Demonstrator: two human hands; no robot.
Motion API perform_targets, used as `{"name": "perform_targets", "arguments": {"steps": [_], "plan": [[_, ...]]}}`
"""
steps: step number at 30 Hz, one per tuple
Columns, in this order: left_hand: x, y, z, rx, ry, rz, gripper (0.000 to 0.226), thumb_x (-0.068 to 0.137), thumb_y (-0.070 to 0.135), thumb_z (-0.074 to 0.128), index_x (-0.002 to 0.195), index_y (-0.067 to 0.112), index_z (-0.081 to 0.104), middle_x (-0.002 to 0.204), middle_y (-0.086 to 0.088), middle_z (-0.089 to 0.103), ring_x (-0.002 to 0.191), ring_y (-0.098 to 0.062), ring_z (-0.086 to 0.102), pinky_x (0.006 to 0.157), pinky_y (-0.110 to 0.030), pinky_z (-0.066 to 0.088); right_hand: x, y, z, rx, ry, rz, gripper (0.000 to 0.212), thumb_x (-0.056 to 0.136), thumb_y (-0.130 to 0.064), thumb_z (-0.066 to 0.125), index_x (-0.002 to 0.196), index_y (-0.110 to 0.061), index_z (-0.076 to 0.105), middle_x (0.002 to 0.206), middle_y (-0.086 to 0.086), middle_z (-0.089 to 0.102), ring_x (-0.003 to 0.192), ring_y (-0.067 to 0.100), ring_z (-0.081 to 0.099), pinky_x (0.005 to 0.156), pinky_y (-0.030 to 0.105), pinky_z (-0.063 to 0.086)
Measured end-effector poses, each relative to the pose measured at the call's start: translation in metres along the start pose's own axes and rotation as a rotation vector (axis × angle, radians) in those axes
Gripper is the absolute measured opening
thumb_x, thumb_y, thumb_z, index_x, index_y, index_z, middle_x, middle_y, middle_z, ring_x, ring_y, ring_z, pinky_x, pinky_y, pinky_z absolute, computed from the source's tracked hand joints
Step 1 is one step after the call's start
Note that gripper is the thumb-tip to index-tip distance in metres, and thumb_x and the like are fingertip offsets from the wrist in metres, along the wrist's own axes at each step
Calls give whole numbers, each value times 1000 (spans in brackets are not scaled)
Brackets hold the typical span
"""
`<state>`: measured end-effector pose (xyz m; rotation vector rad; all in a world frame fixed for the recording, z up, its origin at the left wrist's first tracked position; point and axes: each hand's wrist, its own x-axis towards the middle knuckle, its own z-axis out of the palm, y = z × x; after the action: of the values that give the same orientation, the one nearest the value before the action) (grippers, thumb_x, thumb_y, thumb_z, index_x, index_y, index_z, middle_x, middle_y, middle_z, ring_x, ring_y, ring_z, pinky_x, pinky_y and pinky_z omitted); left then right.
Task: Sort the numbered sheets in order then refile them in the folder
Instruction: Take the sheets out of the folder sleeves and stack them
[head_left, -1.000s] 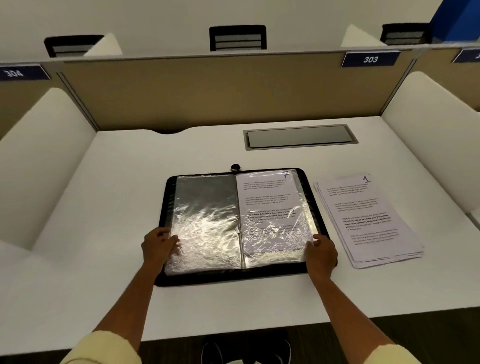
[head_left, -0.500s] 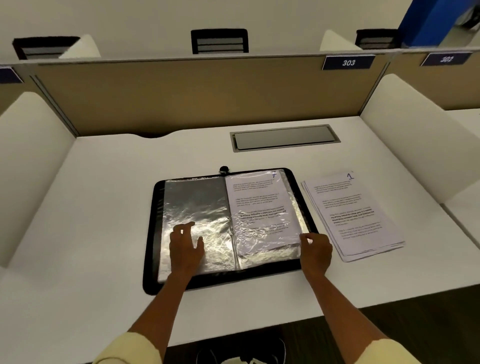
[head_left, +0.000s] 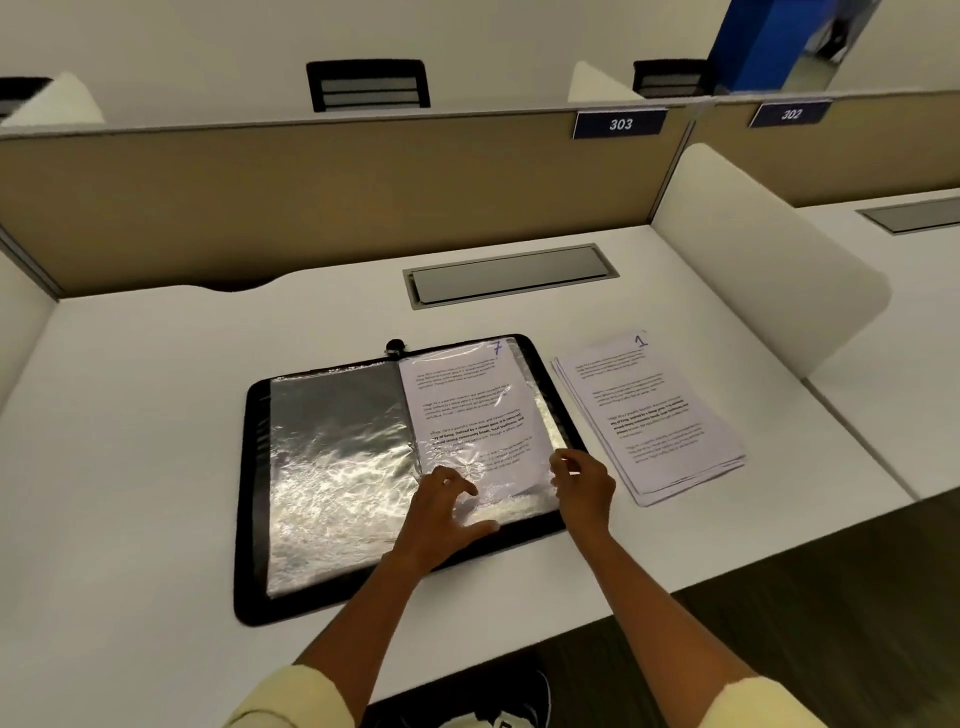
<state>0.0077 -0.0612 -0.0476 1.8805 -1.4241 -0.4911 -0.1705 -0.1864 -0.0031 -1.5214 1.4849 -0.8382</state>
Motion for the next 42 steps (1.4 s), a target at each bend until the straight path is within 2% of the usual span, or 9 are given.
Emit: {"name": "perform_targets", "arguments": {"steps": [3, 8, 13, 19, 25, 33, 36, 39, 42], "plan": [[1, 3, 9, 26, -23, 30, 50, 62, 59, 81, 97, 26, 65, 109, 7, 49, 101, -11, 46, 87, -19, 39, 1, -1, -2, 76, -36, 0, 8, 95, -20, 65, 102, -21, 69, 88, 4, 74, 71, 19, 72, 75, 41, 61], [6, 8, 16, 30, -3, 3, 9, 77, 23, 75, 84, 22, 71, 101, 11, 54, 99, -6, 46, 86, -22, 39, 3, 1, -2, 89, 19, 35, 17, 95, -25, 66, 108, -16, 71, 90, 2, 74, 77, 18, 71, 79, 40, 60], [9, 8, 15, 26, -5, -11, 6, 84, 20, 67, 88, 18, 71, 96, 7, 58, 95, -8, 49, 82, -11, 34, -3, -4, -6, 95, 147, 37, 20, 102, -25, 54, 104, -9, 65, 82, -1, 63, 75, 7, 58, 65, 16, 44], [12, 11, 16, -36, 48, -17, 3, 80, 16, 64, 80, 19, 63, 81, 10, 58, 81, -7, 51, 76, -27, 43, -30, 3, 7, 398, 71, 296, 14, 101, -10, 49, 100, -8, 62, 79, 13, 68, 67, 19, 68, 64, 31, 57], [11, 19, 16, -70, 65, -56, 11, 75, 9, 72, 78, 16, 64, 81, 5, 60, 80, -11, 53, 79, -36, 49, -62, 0, 40, 677, -9, 596, 13, 95, 1, 56, 104, -5, 63, 95, 15, 73, 89, 26, 74, 83, 35, 59], [7, 16, 18, -105, 50, -36, 5, 79, 19, 71, 83, 18, 68, 90, 4, 62, 88, -14, 56, 79, -38, 51, -60, -16, 60, 776, 41, 813, 13, 93, 8, 56, 87, -1, 63, 85, 16, 65, 78, 24, 65, 79, 33, 54], [6, 15, 18, -95, 39, -34, 9, 80, 20, 74, 87, 16, 73, 99, 2, 63, 97, -17, 56, 86, -28, 47, -48, -17, 59, 800, 59, 880, 10, 90, 15, 57, 85, 7, 62, 83, 20, 64, 75, 24, 64, 84, 35, 56], [1, 10, 13, -89, 35, -46, 17, 82, 29, 75, 96, 19, 74, 114, 1, 61, 111, -17, 51, 92, -9, 31, -42, -19, 62, 768, 45, 829, 11, 89, 12, 60, 82, 3, 63, 73, 17, 61, 62, 20, 59, 59, 26, 54], [-6, 3, 8, -89, 64, -40, 43, 81, 57, 65, 103, 21, 72, 126, 0, 57, 120, -12, 48, 98, -7, 29, -38, -20, 63, 728, -9, 741, 15, 91, 6, 63, 79, -3, 60, 73, 11, 60, 60, 18, 57, 52, 23, 52]]}}
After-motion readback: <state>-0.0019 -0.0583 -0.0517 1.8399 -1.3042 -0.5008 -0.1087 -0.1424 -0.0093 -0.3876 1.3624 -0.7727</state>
